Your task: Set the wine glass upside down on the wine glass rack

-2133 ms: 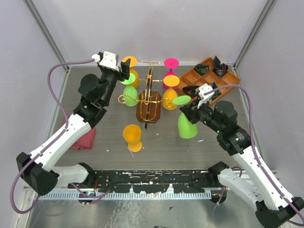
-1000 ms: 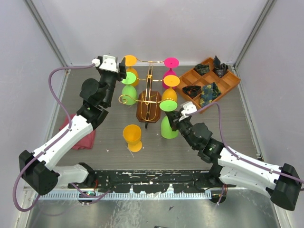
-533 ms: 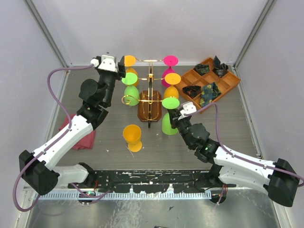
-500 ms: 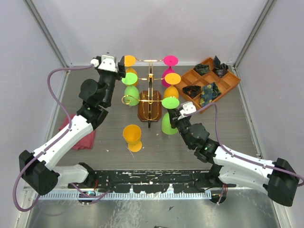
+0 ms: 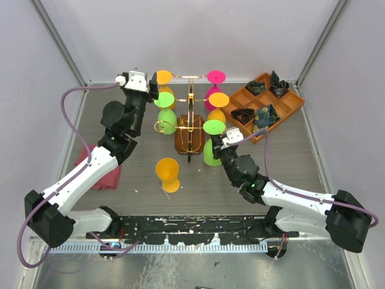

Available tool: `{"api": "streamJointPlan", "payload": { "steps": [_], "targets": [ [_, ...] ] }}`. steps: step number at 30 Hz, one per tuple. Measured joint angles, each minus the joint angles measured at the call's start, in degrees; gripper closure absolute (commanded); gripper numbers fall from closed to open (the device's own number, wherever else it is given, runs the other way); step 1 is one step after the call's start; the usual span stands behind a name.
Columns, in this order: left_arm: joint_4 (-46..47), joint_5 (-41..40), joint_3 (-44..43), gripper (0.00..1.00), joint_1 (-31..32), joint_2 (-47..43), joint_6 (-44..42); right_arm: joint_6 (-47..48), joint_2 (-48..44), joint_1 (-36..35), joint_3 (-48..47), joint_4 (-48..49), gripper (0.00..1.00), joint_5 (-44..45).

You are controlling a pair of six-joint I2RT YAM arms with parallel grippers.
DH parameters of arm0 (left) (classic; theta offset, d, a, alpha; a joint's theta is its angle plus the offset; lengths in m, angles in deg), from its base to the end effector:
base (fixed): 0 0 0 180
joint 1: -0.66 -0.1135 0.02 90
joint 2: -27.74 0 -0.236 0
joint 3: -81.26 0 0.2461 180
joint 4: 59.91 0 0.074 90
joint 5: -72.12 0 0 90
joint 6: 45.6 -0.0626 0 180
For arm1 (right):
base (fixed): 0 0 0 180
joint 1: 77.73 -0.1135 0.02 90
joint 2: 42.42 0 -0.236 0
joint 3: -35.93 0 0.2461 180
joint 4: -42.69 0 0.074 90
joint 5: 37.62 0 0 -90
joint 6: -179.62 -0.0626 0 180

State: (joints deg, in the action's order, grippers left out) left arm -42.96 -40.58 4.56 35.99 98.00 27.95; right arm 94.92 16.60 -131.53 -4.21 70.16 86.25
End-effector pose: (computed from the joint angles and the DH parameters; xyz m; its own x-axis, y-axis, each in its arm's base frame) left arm 0.2634 -0.1571 0.4155 0.3799 0.0510 -0.9236 0.1428 0.9833 0.1130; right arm 0.1793 0.1859 0.2550 0.1197 0.0336 -0.9922 -0.3349 0.9422 -0.0084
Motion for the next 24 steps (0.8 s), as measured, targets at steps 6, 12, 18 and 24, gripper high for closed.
{"api": "streamJointPlan", "payload": {
  "steps": [6, 12, 18, 24],
  "targets": [
    [-0.04, -0.17, 1.05, 0.33, -0.22, -0.13, 0.0, 0.5, 2.16, -0.02, 0.0, 3.15, 0.99, 2.56],
    [0.13, -0.2, 1.07, 0.33, -0.48, -0.15, 0.02, 0.46, 4.11, 0.04, 0.0, 6.08, 0.99, 6.25],
    [0.42, -0.17, 1.09, 0.33, -0.74, -0.15, 0.11, 0.13, 4.5, 1.6, 0.0, 6.73, 0.99, 8.35],
    [0.94, -0.17, 1.42, 0.33, -0.81, -0.15, 0.26, -1.01, 2.95, 2.95, 0.0, 4.74, 0.99, 8.61]
  ]
}}
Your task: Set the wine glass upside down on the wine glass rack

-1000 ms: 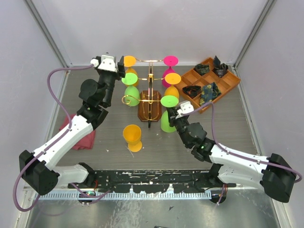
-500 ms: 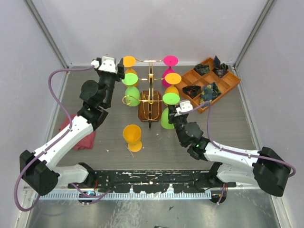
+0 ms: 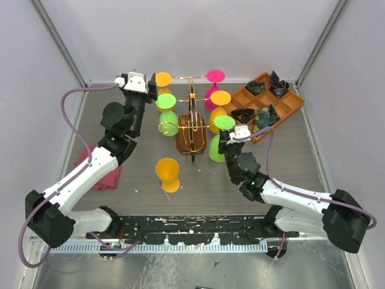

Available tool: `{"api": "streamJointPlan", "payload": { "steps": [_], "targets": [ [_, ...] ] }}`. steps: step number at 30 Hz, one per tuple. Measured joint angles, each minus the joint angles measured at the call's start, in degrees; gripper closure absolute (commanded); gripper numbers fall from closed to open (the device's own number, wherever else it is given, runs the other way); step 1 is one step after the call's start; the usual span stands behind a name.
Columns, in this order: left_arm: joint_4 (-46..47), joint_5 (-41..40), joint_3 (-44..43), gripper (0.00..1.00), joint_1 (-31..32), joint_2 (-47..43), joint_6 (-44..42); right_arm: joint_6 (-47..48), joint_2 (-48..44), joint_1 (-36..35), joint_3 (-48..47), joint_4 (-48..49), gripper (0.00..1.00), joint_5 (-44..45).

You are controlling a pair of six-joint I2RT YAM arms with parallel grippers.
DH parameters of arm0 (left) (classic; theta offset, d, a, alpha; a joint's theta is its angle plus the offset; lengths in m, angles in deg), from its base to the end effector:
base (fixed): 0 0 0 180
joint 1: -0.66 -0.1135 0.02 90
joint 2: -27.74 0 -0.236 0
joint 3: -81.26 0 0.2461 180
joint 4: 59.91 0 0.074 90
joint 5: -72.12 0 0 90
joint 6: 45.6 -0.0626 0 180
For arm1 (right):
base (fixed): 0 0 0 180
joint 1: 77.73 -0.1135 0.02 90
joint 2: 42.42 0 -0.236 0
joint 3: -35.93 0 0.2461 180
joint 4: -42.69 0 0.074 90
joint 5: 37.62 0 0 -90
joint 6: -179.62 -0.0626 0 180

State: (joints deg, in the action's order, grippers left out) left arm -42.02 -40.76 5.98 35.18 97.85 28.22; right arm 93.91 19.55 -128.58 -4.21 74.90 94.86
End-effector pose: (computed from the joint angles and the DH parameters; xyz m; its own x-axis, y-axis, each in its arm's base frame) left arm 0.2659 -0.1533 0.4092 0.3733 0.0548 -0.9261 0.1284 0.9856 0.1101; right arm 0.1943 0.1716 0.2520 0.1248 0.0660 -0.9900 -0.1436 0.9885 0.0478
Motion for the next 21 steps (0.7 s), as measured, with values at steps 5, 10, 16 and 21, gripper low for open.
{"api": "streamJointPlan", "payload": {
  "steps": [5, 10, 16, 21],
  "targets": [
    [0.33, -0.02, 0.57, 0.33, -0.04, 0.0, 0.26, -0.98, -3.43, 0.09, 0.0, -4.83, 0.99, -1.49],
    [0.57, -0.02, 0.72, 0.32, -0.11, -0.24, 0.42, -2.1, -5.55, 0.11, 0.02, -7.85, 0.99, -2.67],
    [0.72, -0.04, 1.92, 0.31, -0.2, -1.31, 0.9, -3.13, -6.23, 0.13, 0.9, -7.85, 0.99, -2.56],
    [0.72, -0.04, 2.12, 0.31, -0.2, -1.62, 1.31, -2.91, -5.05, 0.13, 1.62, -5.14, 0.99, -0.85]
  ]
}}
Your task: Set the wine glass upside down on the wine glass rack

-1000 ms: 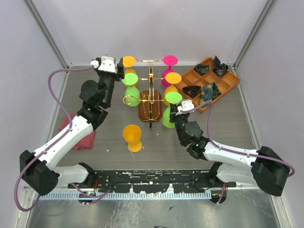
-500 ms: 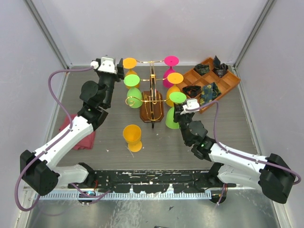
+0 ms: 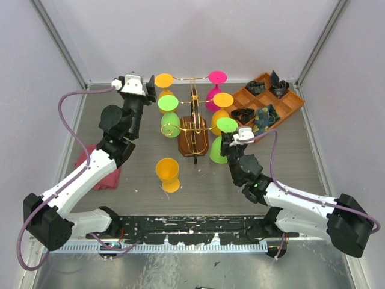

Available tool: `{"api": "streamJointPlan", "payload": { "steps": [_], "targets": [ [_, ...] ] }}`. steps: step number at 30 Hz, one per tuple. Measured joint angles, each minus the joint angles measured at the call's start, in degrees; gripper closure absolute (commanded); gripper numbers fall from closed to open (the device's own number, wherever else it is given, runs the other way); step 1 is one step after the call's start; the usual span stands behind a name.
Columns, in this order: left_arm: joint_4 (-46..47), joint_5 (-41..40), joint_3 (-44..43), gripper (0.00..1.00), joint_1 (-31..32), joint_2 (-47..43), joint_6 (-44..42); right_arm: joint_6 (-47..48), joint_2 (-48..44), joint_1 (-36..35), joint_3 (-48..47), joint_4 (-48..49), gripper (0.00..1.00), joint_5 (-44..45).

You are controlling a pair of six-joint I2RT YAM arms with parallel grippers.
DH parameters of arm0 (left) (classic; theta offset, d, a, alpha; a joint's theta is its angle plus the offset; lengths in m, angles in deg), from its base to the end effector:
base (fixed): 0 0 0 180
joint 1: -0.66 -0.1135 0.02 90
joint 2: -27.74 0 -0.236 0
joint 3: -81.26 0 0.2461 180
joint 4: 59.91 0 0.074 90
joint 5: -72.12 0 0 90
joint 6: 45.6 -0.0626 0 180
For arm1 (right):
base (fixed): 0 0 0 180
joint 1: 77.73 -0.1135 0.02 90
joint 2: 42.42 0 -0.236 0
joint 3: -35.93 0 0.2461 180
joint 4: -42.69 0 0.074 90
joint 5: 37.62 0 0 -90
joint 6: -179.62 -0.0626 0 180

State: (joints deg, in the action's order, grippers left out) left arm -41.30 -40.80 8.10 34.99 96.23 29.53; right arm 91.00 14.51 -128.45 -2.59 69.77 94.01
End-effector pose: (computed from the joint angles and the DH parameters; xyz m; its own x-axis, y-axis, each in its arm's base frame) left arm 0.2612 -0.1489 0.4051 0.3729 0.0315 -0.9273 0.1328 0.9873 0.0870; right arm 0.1868 0.1626 0.2518 0.0993 0.0930 -0.9907 -0.1604 0.9841 0.0763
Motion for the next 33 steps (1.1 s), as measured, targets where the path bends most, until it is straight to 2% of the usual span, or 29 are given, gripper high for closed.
{"api": "streamJointPlan", "payload": {
  "steps": [11, 22, 27, 33],
  "targets": [
    [0.02, -0.02, 0.02, 0.31, 0.0, -0.02, 0.17, 0.94, 2.69, 0.81, 0.35, 4.24, 0.99, 3.56],
    [0.02, -0.07, 0.02, 0.3, -0.02, -0.02, 0.2, 1.07, -1.01, 2.99, 2.14, 2.82, 0.99, 3.5],
    [0.02, -0.07, 0.02, 0.29, -0.02, -0.02, 0.39, 1.09, -1.22, 3.72, 2.12, 1.79, 0.9, 3.08],
    [0.02, -0.04, 0.2, 0.29, -0.02, -0.04, 0.59, 1.51, -1.01, 4.11, 1.4, 0.85, 0.87, 2.71]
  ]
}}
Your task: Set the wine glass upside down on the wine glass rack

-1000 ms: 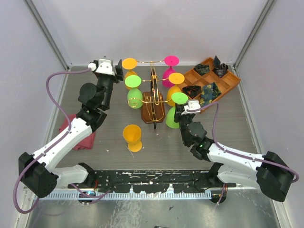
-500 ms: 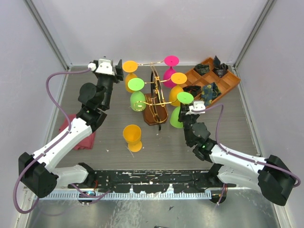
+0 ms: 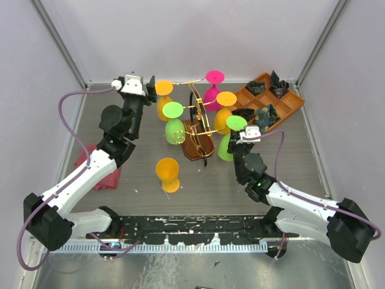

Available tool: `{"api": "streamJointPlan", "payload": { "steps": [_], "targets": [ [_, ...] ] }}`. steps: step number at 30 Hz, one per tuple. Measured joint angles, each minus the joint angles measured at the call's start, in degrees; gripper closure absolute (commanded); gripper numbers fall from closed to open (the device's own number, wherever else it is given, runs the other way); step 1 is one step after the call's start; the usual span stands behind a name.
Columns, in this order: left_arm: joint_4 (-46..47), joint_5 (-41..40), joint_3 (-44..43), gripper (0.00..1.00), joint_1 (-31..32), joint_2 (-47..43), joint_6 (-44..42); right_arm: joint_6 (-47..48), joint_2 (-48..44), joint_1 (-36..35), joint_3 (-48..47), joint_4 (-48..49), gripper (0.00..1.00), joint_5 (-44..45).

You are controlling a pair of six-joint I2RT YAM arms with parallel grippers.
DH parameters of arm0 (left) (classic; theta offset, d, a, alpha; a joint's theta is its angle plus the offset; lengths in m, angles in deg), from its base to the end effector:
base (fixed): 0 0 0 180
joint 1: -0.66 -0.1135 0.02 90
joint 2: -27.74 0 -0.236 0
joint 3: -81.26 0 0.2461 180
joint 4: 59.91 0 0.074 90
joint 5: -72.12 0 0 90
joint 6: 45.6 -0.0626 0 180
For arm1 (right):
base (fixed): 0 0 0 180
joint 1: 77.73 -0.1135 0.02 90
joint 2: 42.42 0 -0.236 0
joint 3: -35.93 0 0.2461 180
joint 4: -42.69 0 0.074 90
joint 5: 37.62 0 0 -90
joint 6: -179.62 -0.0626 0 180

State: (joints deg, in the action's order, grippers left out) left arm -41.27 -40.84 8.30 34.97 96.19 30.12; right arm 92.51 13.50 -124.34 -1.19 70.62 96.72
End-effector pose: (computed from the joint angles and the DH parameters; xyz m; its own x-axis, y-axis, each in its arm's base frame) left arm 0.2613 -0.1488 0.4041 0.3696 0.0227 -0.9289 0.1358 0.9877 0.0782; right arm 0.1953 0.1429 0.2485 0.1112 0.0651 -0.9917 -0.0401 0.9973 0.0610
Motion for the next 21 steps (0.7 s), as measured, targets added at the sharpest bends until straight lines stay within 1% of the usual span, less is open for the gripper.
{"api": "streamJointPlan", "payload": {
  "steps": [3, 10, 12, 14, 18, 21],
  "targets": [
    [0.02, -0.02, 0.02, 0.29, 0.0, 0.0, 0.0, 0.02, 0.24, 0.63, -0.17, -0.17, 0.83, -0.39],
    [0.02, 0.0, 0.02, 0.29, -0.04, 0.0, 0.0, -0.15, 0.48, 4.17, -0.61, -1.84, 0.69, -2.93],
    [0.02, -0.02, 0.02, 0.29, -0.04, 0.0, -0.02, -0.24, 0.59, 5.27, -0.61, -2.84, 0.67, -3.41],
    [0.02, 0.0, 0.02, 0.29, -0.04, 0.0, -0.02, -0.26, 0.66, 6.03, -0.63, -3.48, 0.68, -4.04],
    [0.02, 0.0, 0.02, 0.29, -0.04, 0.0, -0.02, -0.39, 0.7, 6.73, -0.87, -4.02, 0.76, -5.22],
    [0.02, 0.0, 0.02, 0.29, -0.04, 0.0, -0.02, -0.61, 0.46, 6.73, -0.9, -4.42, 0.87, -5.92]
  ]
}}
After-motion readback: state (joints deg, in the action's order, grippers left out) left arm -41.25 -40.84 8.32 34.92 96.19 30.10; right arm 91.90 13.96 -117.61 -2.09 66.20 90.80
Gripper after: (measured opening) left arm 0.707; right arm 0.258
